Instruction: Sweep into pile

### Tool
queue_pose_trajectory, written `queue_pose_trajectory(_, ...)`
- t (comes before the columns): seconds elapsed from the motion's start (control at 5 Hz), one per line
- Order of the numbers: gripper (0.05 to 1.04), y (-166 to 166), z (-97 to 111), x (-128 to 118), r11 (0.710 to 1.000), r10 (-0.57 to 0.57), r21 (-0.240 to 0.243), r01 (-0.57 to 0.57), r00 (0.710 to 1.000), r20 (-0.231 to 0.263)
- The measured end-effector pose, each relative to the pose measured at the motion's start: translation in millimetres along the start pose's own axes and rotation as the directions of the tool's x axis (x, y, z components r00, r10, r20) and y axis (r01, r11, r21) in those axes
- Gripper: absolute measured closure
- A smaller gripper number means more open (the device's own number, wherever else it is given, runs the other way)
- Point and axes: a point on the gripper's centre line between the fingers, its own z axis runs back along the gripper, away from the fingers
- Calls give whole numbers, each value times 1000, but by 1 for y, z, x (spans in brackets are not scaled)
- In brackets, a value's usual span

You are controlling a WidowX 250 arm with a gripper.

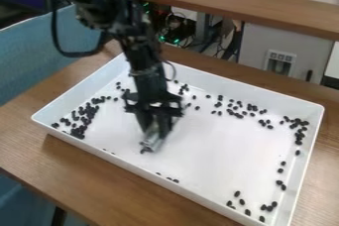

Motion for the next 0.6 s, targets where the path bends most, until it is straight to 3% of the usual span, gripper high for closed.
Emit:
queue_pose_trajectory(0.2,703,46,7,-1,998,45,44,-44,999,-14)
queue_pose_trajectory(0.6,703,105,19,-18,987,148,59,-146,989,-27)
